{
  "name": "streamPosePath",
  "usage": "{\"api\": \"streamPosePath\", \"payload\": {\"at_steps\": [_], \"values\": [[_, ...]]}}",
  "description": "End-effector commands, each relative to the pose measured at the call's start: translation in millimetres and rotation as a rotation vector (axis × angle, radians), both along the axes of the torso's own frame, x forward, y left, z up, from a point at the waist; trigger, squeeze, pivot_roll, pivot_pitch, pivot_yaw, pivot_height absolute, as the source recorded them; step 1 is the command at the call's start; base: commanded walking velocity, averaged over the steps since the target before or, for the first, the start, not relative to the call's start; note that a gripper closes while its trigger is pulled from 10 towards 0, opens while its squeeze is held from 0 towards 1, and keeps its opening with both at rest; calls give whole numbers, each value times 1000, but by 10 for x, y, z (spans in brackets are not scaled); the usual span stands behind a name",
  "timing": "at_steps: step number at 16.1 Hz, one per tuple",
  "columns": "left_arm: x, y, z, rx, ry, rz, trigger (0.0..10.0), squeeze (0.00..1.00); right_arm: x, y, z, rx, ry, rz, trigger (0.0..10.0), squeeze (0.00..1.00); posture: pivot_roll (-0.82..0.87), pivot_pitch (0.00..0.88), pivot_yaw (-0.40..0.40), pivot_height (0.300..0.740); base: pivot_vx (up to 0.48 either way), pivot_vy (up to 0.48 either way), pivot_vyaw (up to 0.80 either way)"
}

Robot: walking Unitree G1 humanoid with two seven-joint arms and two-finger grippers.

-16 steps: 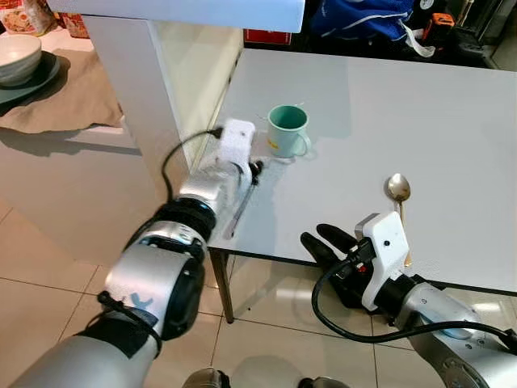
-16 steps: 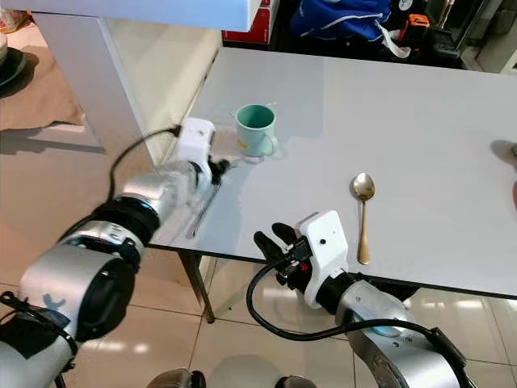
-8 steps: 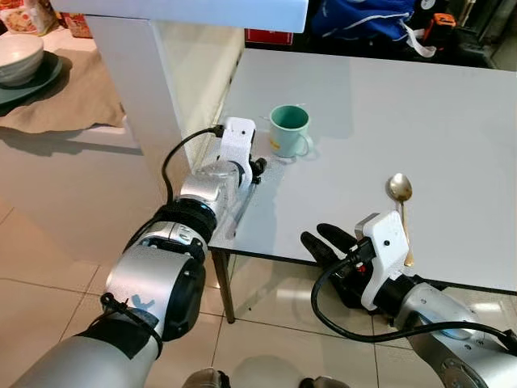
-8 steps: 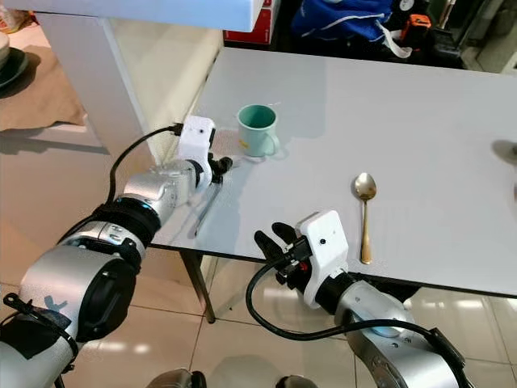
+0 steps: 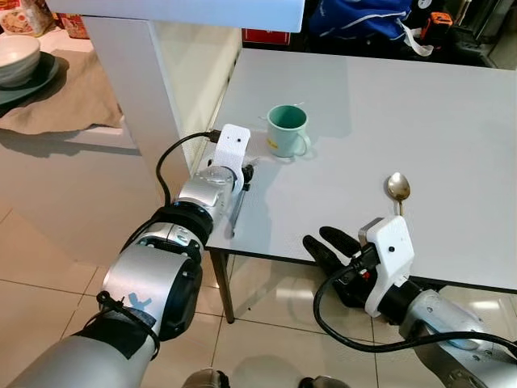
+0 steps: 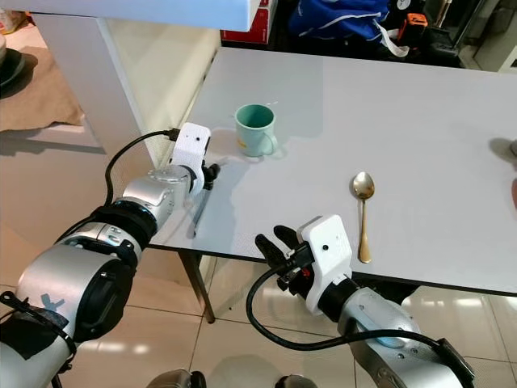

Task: Setting the table

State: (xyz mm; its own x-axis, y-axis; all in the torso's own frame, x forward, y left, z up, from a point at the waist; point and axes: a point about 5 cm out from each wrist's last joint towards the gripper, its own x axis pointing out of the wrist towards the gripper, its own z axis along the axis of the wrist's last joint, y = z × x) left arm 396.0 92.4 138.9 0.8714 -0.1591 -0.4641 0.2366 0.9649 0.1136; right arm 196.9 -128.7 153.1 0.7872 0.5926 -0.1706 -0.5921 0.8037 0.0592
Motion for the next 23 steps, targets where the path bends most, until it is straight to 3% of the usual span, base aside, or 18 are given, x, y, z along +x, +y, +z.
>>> {"api": "streamPosePath", "payload": {"at_steps": [1, 8, 9, 10, 12, 23], "values": [[-36, 47, -101, 35, 25, 2, 10000, 0, -24, -4, 14, -7, 2, 6, 10000, 0, -141, 111, 36, 740, 0, 0, 0], [-13, -31, -26, -41, -12, -49, 10000, 0, -14, -23, 27, -13, 0, 4, 10000, 0, -144, 109, 32, 740, 0, 0, 0], [-20, -51, -36, -24, -4, -61, 2784, 0, -12, -22, 28, -12, 0, 4, 10000, 0, -144, 107, 35, 740, 0, 0, 0], [-25, -53, -47, -16, 2, -61, 0, 0, -11, -20, 28, -12, -1, 4, 10000, 0, -145, 107, 36, 740, 0, 0, 0], [-34, -47, -71, -1, 14, -58, 0, 0, -8, -23, 30, -13, -2, 3, 10000, 0, -147, 106, 37, 740, 0, 0, 0], [-55, -5, -124, -100, 65, -11, 0, 0, -12, -20, 22, -18, 4, 11, 10000, 0, -148, 105, 27, 740, 0, 0, 0]]}}
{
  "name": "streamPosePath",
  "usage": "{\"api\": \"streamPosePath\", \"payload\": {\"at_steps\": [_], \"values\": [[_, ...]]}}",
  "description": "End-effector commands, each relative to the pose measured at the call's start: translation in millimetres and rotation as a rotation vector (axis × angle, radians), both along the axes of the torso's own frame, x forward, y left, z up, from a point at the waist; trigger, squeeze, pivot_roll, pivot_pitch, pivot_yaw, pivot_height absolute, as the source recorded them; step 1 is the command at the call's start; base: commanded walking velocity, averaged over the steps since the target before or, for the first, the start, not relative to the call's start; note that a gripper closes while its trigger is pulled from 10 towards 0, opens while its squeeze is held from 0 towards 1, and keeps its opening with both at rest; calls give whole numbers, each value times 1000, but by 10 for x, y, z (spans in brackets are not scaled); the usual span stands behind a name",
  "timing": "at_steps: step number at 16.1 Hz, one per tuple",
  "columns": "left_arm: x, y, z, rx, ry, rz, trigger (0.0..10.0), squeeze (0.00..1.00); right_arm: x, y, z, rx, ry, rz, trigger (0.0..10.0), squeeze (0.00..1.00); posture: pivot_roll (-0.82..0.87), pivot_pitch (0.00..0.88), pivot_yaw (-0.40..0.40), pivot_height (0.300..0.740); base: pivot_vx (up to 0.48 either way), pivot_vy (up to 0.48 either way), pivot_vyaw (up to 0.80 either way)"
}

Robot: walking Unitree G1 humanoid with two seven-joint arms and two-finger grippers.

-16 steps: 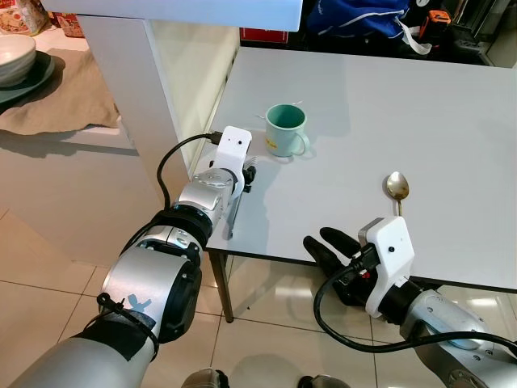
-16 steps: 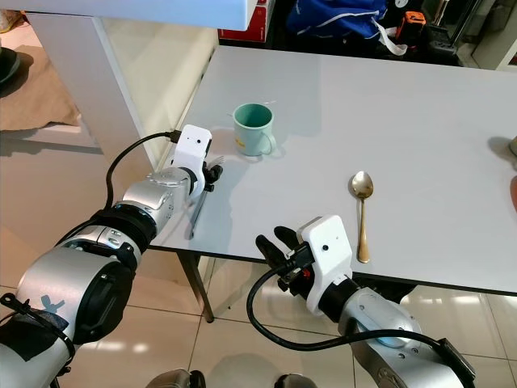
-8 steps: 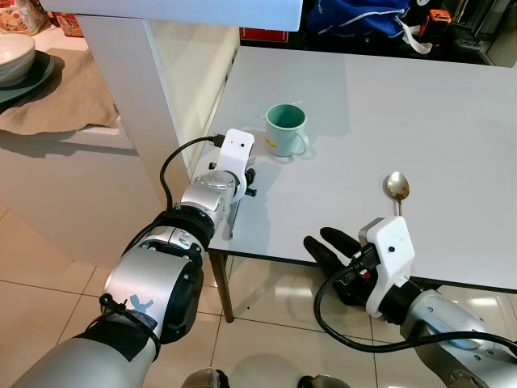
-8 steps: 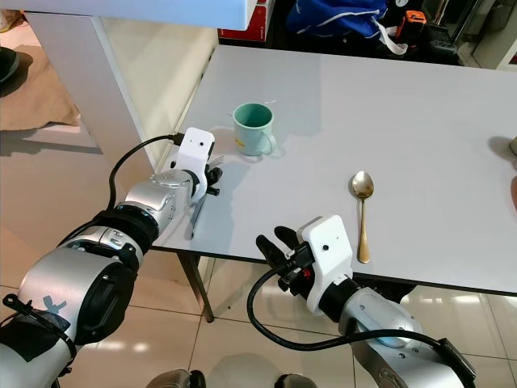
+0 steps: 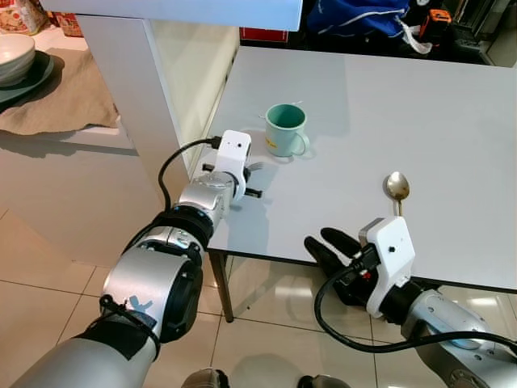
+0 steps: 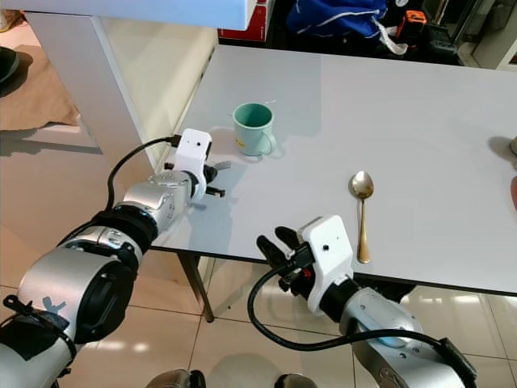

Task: Setting the table

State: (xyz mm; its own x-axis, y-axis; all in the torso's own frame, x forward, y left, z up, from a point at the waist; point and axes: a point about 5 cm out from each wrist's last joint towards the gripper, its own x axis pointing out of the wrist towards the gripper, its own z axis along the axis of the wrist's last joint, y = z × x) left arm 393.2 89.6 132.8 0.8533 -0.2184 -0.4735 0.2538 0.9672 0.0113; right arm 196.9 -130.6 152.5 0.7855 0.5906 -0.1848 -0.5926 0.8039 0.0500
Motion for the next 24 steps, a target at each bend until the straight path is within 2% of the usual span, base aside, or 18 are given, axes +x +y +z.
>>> {"api": "streamPosePath", "payload": {"at_steps": [1, 5, 6, 7, 8, 10, 11, 15, 17, 18, 19, 22, 23, 24], "values": [[-26, 29, -62, -34, 42, 19, 0, 0, -15, 0, 26, -3, -1, 11, 10000, 0, -147, 106, 27, 740, 0, 0, 0], [-23, 37, -57, -89, 58, 47, 0, 0, -17, 8, 24, -4, 1, 11, 10000, 0, -148, 110, 30, 740, 0, 0, 0], [-19, 17, -33, -206, 90, 89, 0, 0, -21, 5, 23, -4, 2, 10, 10000, 0, -150, 111, 30, 740, 0, 0, 0], [-17, 6, -23, -260, 105, 107, 0, 0, -22, 3, 22, -5, 3, 9, 10000, 0, -150, 111, 30, 740, 0, 0, 0], [-11, -12, 3, -375, 133, 148, 0, 0, -25, -1, 19, -7, 4, 9, 10000, 0, -151, 111, 30, 740, 0, 0, 0], [1, -21, 35, -493, 148, 195, 0, 0, -28, -2, 19, -7, 5, 9, 10000, 0, -153, 109, 31, 740, 0, 0, 0], [17, -38, 79, -594, 149, 222, 0, 0, -28, -4, 21, -7, 3, 10, 10000, 0, -153, 109, 31, 740, 0, 0, 0], [46, -46, 141, -741, 140, 283, 0, 0, -23, 5, 25, -5, 0, 16, 10000, 0, -155, 103, 33, 740, 0, 0, 0], [29, -45, 96, -736, 159, 302, 0, 0, -34, 17, 30, 1, 2, 32, 10000, 0, -156, 102, 35, 740, 0, 0, 0], [22, -53, 83, -736, 166, 303, 863, 0, -43, 23, 33, 5, 4, 42, 10000, 0, -159, 101, 36, 740, 0, 0, 0], [13, -66, 66, -750, 177, 306, 10000, 0, -69, 41, 48, 22, 6, 75, 10000, 0, -160, 101, 36, 740, 0, 0, 0], [0, -100, 47, -808, 196, 322, 10000, 0, -91, 46, 65, 33, 6, 101, 10000, 0, -163, 103, 34, 740, 0, 0, 0], [-6, -108, 33, -812, 198, 327, 10000, 318, -88, 38, 64, 28, 6, 98, 10000, 0, -163, 103, 34, 740, 0, 0, 0], [-8, -111, 28, -813, 198, 329, 10000, 318, -87, 36, 64, 27, 5, 98, 10000, 0, -163, 103, 34, 740, 0, 0, 0]]}}
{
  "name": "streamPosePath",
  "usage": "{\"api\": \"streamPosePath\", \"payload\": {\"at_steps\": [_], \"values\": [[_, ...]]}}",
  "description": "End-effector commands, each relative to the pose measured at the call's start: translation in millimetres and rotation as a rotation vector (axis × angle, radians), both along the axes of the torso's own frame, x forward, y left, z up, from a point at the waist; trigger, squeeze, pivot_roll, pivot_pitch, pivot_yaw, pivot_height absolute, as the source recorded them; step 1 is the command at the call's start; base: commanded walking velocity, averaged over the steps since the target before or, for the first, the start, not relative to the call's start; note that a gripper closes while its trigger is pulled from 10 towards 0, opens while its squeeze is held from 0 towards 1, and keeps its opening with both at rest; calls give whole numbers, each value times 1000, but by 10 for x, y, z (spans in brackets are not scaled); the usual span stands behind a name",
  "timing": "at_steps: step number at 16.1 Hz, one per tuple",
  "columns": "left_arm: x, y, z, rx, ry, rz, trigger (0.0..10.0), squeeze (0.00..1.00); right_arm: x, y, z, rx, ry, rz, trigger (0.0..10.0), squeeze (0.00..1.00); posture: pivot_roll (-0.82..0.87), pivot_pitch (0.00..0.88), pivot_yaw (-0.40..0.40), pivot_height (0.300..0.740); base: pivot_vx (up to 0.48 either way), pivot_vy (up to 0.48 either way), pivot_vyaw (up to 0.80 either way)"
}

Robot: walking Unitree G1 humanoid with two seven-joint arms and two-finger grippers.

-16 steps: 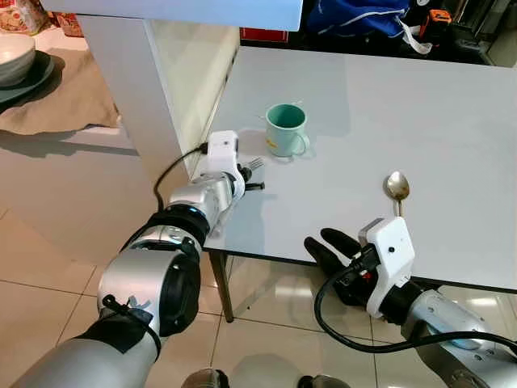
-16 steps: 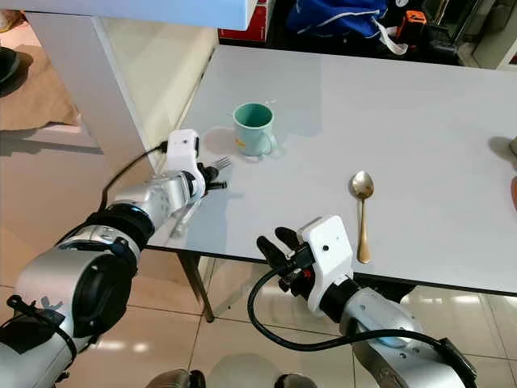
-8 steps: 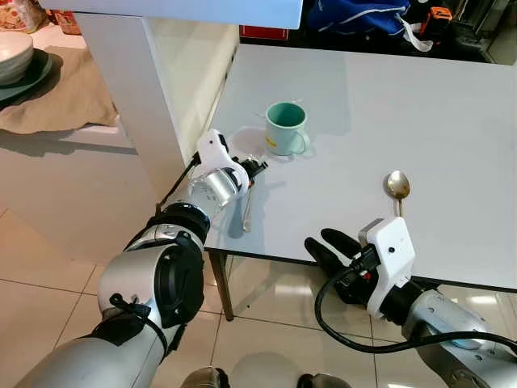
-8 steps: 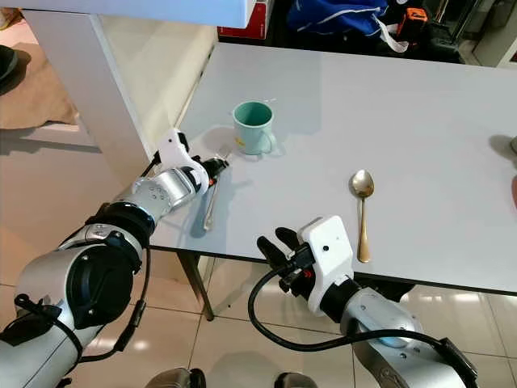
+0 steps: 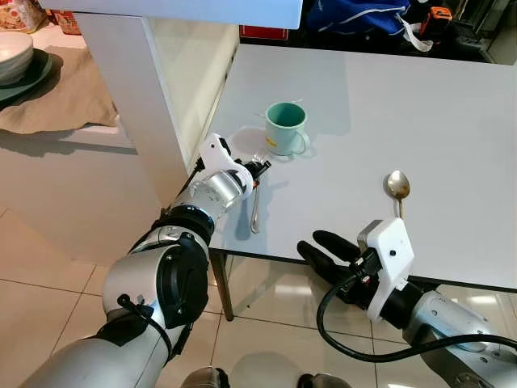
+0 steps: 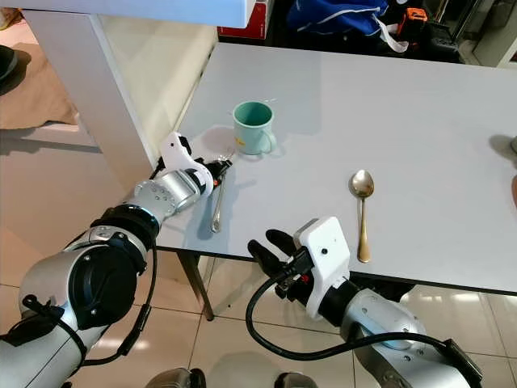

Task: Setting the table

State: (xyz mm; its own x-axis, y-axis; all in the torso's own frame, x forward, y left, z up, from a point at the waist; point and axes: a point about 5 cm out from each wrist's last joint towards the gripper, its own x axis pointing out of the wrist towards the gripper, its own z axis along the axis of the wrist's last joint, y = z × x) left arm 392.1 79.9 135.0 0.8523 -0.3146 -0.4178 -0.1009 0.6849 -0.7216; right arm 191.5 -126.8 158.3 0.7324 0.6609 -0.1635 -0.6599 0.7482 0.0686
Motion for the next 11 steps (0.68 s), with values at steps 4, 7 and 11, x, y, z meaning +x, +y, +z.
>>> {"api": "streamPosePath", "payload": {"at_steps": [4, 7, 11], "values": [[-10, -14, -28, -5, 18, 21, 10000, 1000, -34, -14, 13, -7, 9, 11, 10000, 0, -171, 110, 32, 740, 0, 0, 0], [-19, 24, -68, 73, 19, 17, 10000, 1000, -33, -16, 19, -11, 8, 12, 10000, 0, -171, 111, 31, 740, 0, 0, 0], [-17, 145, -113, 351, -15, -15, 10000, 0, -25, -15, 16, -16, 8, 11, 10000, 0, -169, 113, 30, 740, 0, 0, 0]]}}
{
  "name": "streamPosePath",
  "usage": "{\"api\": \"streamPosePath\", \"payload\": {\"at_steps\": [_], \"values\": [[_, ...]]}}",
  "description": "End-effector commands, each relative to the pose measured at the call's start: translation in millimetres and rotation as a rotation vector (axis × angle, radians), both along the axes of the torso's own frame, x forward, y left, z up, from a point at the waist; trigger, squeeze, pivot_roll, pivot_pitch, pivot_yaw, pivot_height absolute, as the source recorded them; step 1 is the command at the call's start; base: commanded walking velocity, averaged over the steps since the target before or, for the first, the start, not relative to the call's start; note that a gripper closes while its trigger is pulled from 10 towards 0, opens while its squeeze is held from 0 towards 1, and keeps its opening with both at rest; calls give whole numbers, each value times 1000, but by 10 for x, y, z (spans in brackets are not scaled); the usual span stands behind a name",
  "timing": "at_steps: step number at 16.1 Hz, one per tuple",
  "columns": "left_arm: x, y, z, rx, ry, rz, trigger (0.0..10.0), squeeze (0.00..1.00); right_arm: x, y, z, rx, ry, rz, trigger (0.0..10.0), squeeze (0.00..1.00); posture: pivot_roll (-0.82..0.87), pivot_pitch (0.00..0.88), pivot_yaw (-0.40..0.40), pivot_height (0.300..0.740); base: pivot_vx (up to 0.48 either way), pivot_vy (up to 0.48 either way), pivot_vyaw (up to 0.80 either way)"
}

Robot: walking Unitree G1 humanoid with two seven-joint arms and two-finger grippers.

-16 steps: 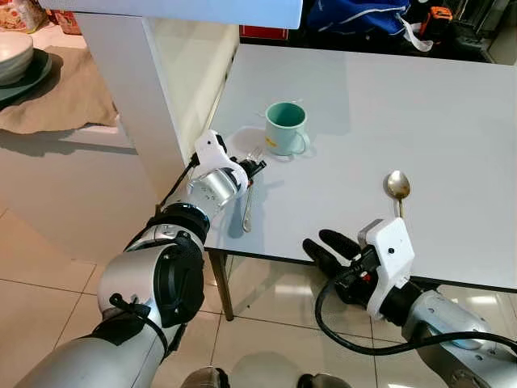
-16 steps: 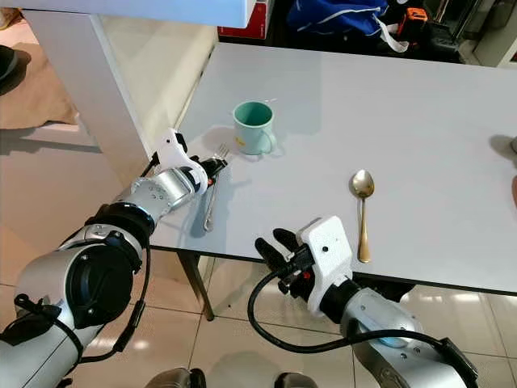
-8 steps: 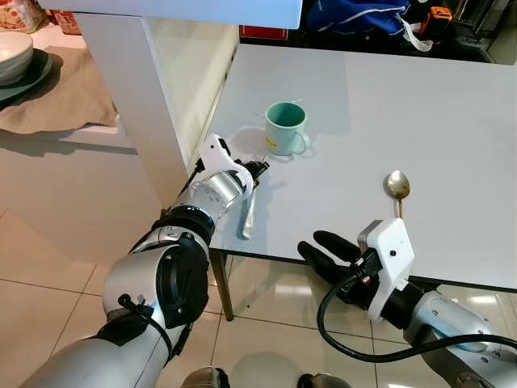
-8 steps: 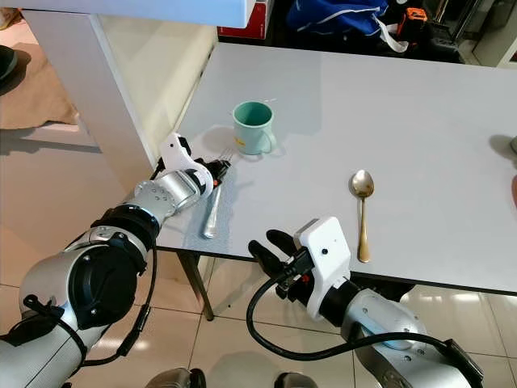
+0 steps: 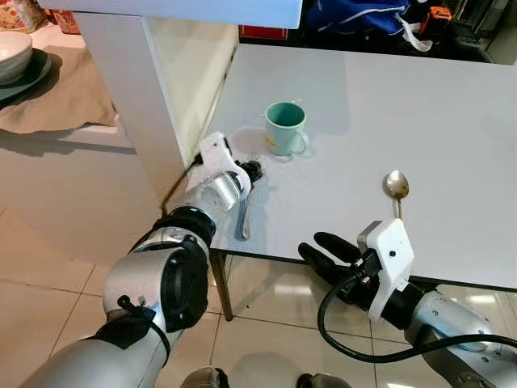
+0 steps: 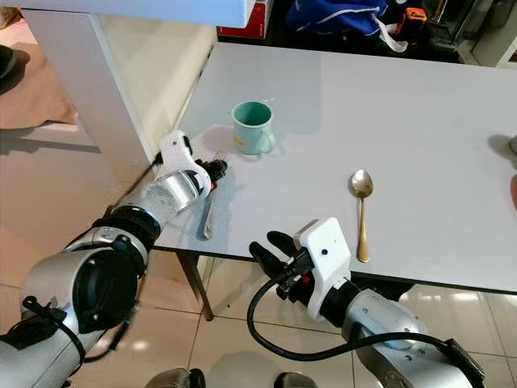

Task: Setting the table

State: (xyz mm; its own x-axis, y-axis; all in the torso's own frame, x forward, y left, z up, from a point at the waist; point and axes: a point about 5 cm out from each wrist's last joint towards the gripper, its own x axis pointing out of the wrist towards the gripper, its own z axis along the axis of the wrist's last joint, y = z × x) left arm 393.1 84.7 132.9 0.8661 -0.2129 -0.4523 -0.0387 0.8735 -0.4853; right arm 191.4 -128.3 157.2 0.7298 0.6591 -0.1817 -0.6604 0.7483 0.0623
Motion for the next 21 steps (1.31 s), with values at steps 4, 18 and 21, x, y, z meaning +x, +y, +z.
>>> {"api": "streamPosePath", "payload": {"at_steps": [4, 18, 21], "values": [[-28, 142, -110, 244, 0, -10, 10000, 0, -7, -2, 20, -6, -4, 6, 10000, 0, -163, 110, 31, 740, 0, 0, 0], [-2, 43, -12, 53, -26, -75, 10000, 1000, 12, -64, 43, -34, -23, -20, 10000, 0, -174, 107, 35, 740, 0, 0, 0], [9, 31, 8, 297, -73, -146, 10000, 1000, 25, -71, 47, -40, -25, -17, 10000, 0, -176, 104, 33, 740, 0, 0, 0]]}}
